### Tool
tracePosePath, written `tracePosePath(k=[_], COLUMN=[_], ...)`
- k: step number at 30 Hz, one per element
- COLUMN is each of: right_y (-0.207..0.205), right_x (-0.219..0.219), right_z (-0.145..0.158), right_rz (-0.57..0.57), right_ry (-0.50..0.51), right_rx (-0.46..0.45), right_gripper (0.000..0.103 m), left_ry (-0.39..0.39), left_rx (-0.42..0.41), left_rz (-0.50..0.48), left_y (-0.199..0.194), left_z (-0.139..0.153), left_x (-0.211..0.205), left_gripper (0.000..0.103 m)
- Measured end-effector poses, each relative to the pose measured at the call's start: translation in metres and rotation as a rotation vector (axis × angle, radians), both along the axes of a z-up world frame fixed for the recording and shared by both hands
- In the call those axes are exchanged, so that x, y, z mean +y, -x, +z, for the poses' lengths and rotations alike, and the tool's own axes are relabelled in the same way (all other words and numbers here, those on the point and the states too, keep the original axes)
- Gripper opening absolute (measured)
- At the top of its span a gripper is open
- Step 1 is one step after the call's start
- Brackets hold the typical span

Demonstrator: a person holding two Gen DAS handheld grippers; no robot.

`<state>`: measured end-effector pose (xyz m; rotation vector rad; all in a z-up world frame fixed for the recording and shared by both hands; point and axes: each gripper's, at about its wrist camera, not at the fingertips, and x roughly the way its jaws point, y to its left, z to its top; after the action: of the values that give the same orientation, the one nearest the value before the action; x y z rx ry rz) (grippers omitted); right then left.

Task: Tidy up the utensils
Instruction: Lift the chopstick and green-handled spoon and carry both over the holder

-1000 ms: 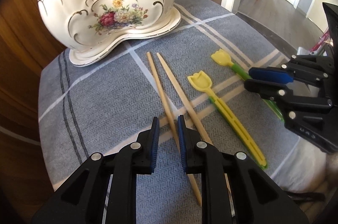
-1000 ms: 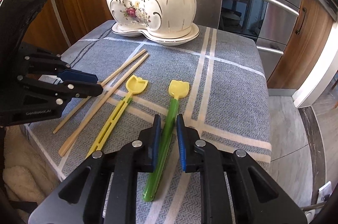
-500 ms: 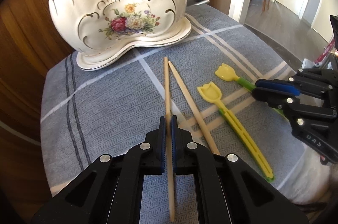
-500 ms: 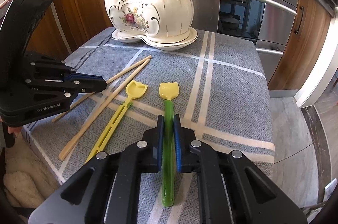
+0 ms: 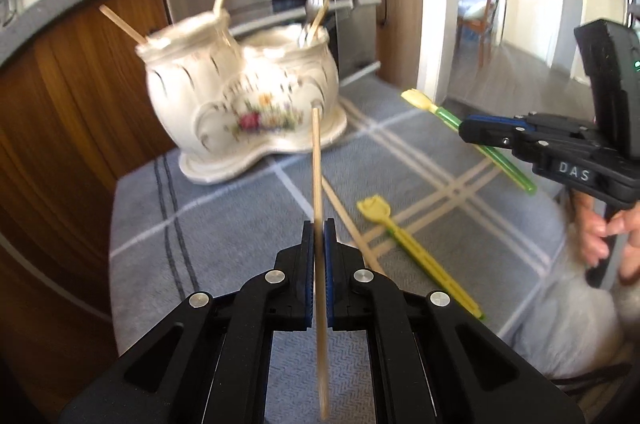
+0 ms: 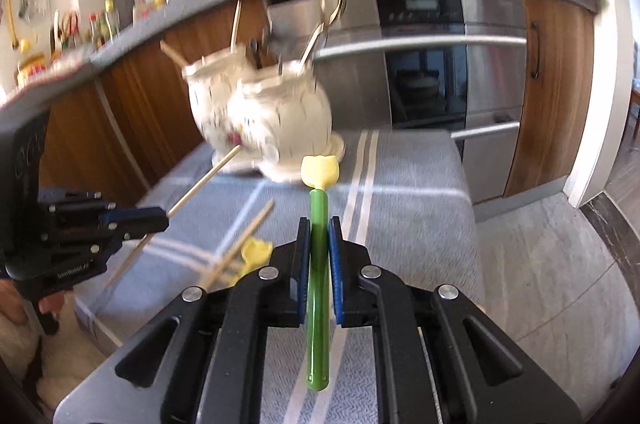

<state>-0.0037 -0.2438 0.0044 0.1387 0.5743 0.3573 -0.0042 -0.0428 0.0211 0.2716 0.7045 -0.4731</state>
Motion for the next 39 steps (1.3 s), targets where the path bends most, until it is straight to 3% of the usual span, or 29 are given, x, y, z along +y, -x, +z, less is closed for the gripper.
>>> tracePosePath(k=[11, 14, 18, 22, 26, 31, 39], right_y=[0.014, 0.004, -0.010, -0.037, -0.071, -0.109, -0.131], right_x=[-0.018, -0.015, -0.002, 0.023, 0.050, 0.065, 0.078], right_z=[0.053, 0.073, 0.100, 0.117, 0.119, 0.103, 0.078], right_rz=[-0.064, -0.065, -0.057, -0.001, 0.036, 0.006, -0.125], right_ry=[-0.125, -0.158, -0.206, -0.267, -0.307, -0.303, -0.118], right_rx=[-0.229, -0.276, -0.343, -0.363, -0.346, -0.338, -0.391], right_gripper=[0.009, 0.009, 0.009, 0.009, 0.009, 0.009, 0.009], left_ry=[0.197, 0.249, 0.358, 0.410, 0.469, 0.482, 0.440], left_rx=[-0.188, -0.248, -0.272, -0.299, -0.322, -0.385, -0.457], left_rz=[0.049, 0.077, 0.099, 0.122, 0.161, 0.170, 0.207], left_y=[-0.017, -0.029, -0.054, -0.079, -0.109, -0.132, -0.161], left_z=[0.058, 0.077, 0.098, 0.109, 0.112, 0.115, 0.101], left_x=[0.035, 0.044, 0.056, 0.057, 0.055, 0.045, 0.031], left_gripper=[0.005, 0.005, 0.005, 0.005, 0.005, 0.005, 0.005])
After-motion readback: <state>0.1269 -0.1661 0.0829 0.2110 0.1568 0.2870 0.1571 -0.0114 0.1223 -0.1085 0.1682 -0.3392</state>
